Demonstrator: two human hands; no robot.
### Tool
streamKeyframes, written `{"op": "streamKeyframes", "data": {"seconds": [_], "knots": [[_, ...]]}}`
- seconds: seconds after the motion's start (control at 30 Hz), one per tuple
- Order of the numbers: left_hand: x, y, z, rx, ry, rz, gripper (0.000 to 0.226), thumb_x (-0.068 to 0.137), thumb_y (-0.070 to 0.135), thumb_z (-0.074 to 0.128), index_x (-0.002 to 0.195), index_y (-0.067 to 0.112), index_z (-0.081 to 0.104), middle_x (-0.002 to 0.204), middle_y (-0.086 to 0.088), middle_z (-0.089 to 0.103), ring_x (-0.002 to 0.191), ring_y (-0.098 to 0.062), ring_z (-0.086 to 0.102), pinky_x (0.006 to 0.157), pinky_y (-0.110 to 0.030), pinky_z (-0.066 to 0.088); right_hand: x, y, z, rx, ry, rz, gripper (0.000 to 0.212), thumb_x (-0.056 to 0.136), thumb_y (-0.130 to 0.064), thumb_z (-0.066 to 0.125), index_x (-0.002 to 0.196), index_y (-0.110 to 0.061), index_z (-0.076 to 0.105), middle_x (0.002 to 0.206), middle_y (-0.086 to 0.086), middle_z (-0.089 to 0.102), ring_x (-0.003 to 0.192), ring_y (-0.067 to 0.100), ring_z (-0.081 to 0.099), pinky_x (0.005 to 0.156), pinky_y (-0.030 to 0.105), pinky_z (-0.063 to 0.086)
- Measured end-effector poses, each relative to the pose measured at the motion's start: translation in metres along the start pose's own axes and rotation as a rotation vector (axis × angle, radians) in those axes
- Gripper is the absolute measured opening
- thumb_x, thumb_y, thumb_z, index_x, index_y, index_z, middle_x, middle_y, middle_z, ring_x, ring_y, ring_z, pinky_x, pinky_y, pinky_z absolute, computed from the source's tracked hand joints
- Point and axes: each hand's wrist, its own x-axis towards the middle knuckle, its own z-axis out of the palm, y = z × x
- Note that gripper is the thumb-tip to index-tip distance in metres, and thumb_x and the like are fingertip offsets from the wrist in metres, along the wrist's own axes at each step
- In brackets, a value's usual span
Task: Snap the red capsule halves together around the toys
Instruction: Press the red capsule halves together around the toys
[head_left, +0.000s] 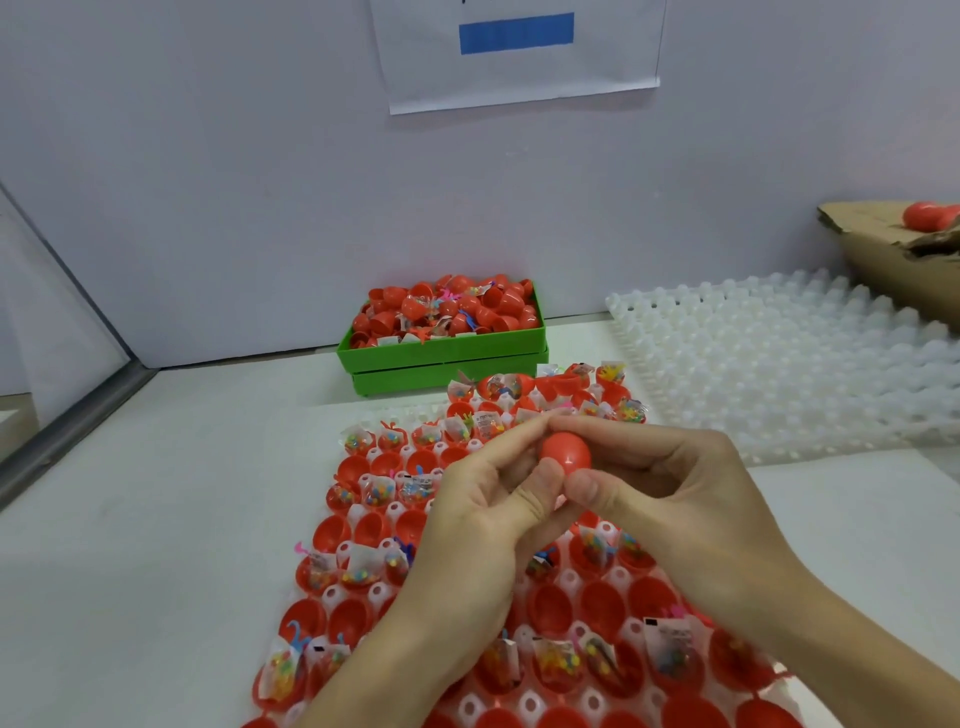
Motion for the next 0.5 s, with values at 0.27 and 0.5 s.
{"op": "streamKeyframes", "data": {"seconds": [0.27, 0.5], "knots": [[0.0048, 0.0034, -0.0045, 0.081, 0.073, 0.054, 0.026, 0.095, 0.009, 0.05, 0.101, 0.013, 0.075, 0.103, -0.014, 0.074, 0.095, -0.029, 0.073, 0.076, -0.031, 0.06, 0.004, -0.0006, -0.0059, -0.218, 0.156, -0.15, 0.034, 0.075, 0.007, 0.074, 0.092, -0.022, 0.077, 0.086, -0.006, 0.078, 0.083, 0.011, 0.075, 0.074, 0.015, 0.056], [0.0011, 0.0043, -0.0044, 0.327, 0.056, 0.176, 0.03, 0.075, 0.013, 0.072, 0.105, 0.015, 0.073, 0.097, -0.002, 0.078, 0.092, -0.017, 0.074, 0.078, -0.024, 0.059, 0.0031, 0.0015, -0.0051, -0.302, 0.177, -0.169, 0.045, 0.072, 0.015, 0.075, 0.087, -0.028, 0.08, 0.083, -0.008, 0.078, 0.081, 0.009, 0.074, 0.073, 0.015, 0.056]]}}
